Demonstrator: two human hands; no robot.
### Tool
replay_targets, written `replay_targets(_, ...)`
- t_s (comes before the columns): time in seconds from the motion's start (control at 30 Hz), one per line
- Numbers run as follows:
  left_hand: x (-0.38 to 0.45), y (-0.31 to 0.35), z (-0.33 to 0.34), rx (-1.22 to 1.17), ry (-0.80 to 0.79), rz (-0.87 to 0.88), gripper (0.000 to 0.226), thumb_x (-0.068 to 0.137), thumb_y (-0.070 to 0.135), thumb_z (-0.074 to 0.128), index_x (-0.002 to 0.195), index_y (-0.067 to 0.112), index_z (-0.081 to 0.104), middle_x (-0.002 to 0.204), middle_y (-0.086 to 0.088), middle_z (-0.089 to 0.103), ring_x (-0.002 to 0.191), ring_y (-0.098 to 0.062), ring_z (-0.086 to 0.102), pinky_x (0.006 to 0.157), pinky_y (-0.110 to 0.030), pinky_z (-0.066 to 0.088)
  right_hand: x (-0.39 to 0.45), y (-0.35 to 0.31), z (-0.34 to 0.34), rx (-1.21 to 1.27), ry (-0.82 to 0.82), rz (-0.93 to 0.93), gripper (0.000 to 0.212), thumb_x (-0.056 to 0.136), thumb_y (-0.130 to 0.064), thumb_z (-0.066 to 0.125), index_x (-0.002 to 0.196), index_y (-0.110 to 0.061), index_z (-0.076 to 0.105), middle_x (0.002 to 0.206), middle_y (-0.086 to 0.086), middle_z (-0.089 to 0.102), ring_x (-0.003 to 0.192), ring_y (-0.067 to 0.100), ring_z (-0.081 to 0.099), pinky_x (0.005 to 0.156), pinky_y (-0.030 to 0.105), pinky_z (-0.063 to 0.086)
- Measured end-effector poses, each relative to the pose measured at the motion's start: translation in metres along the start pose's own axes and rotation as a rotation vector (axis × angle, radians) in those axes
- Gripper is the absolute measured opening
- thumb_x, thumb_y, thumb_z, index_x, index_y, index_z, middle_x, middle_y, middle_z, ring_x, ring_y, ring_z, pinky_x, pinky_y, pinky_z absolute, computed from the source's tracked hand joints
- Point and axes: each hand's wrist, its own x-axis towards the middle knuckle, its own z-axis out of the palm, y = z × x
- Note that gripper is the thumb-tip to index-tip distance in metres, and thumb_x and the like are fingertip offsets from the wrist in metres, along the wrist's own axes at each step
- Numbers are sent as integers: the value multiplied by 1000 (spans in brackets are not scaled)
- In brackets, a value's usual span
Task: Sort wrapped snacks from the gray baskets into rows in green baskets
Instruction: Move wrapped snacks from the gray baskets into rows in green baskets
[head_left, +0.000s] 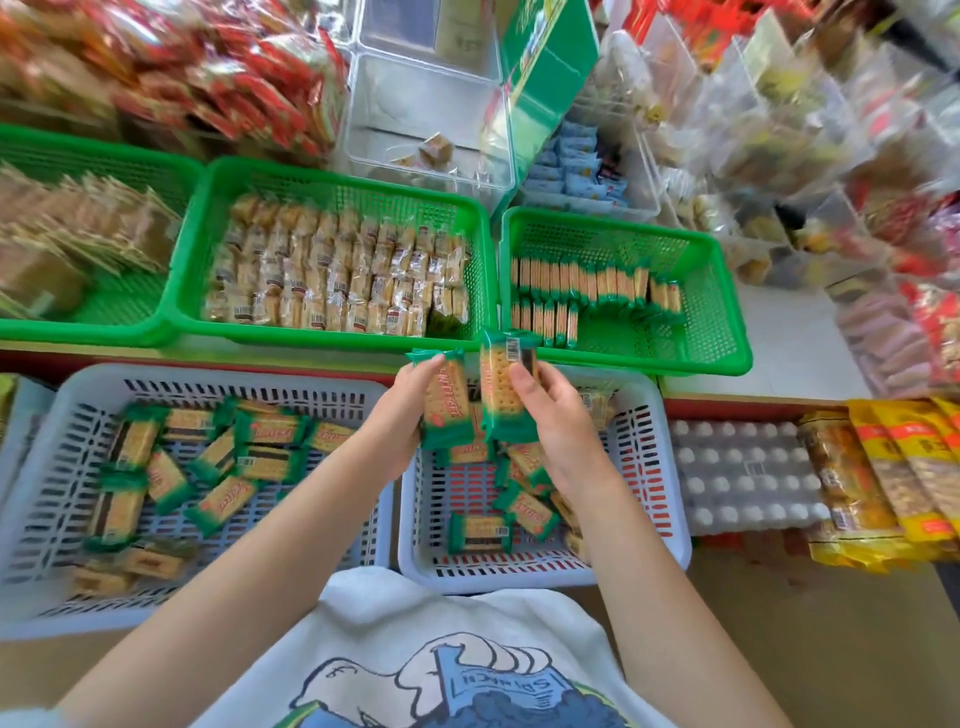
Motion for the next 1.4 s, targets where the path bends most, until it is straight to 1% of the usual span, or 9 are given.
replay_targets(0.1,-5,2,18,-11,-131,10,64,92,70,45,126,19,63,117,-8,73,108,-26,70,94,-44,52,-4,-9,7,-106,-43,-27,39,100,-41,54,133,-19,56,116,-5,71,106,9,68,90,26,54)
replay_targets(0.23,4,-1,39,44,-137,52,114,54,87,69,145,23,42,130,-6,64,115,-26,66,100,-49,51,1,-10,9,-472,43,-102,46,104,-50,36,139,-23,50,131,-1,42,121,8,41,110,31,31)
replay_targets(0.47,26,-5,79,-18,-143,46,78,72,65,69,135,22,56,124,-9,68,106,-24,70,79,-37,56,24,-16,-23,-360,-145,28,62,105,-54,27,159,-33,7,160,-16,14,150,4,2,124,36,4)
replay_targets(0.7,74,3,149,172,-133,107,45,102,55,40,129,26,62,125,-2,67,113,-17,64,104,-32,48,78,-14,-119,-174,-117,122,75,94,-42,65,154,-43,21,135,-2,52,118,13,55,90,31,46)
replay_targets(0.83,129,-9,164,1057,163,514,60,100,50,30,137,12,59,142,-10,56,135,-25,46,114,-38,26,129,-25,-177,-218,123,102,82,89,-50,67,155,-33,21,143,1,46,122,16,48,97,35,39)
replay_targets(0.93,166,-36,142,1362,238,500,45,105,44,37,139,21,55,146,-2,50,142,-20,34,120,-47,11,176,-33,-213,-409,218,67,84,95,-41,64,159,-21,13,155,7,36,133,22,42,99,28,32)
replay_targets(1.03,183,-58,128,1455,253,485,54,102,53,31,140,20,50,144,-1,48,143,-19,25,107,-47,33,228,-25,-231,-764,178,156,98,90,-50,66,160,-14,8,162,12,26,143,32,35,112,40,33)
replay_targets(1.13,190,-70,129,1450,295,484,68,96,60,18,136,16,51,142,-3,47,143,-22,24,105,-45,40,267,-11,-229,-1111,48,345,100,85,-59,63,157,-7,16,153,15,38,132,36,48,100,41,46)
replay_targets(1.4,192,-75,133,1442,364,479,66,95,59,17,134,17,50,145,-4,43,144,-21,21,104,-44,43,283,38,-195,-1141,134,243,100,91,-63,57,159,-9,6,163,18,10,111,38,61,67,39,54)
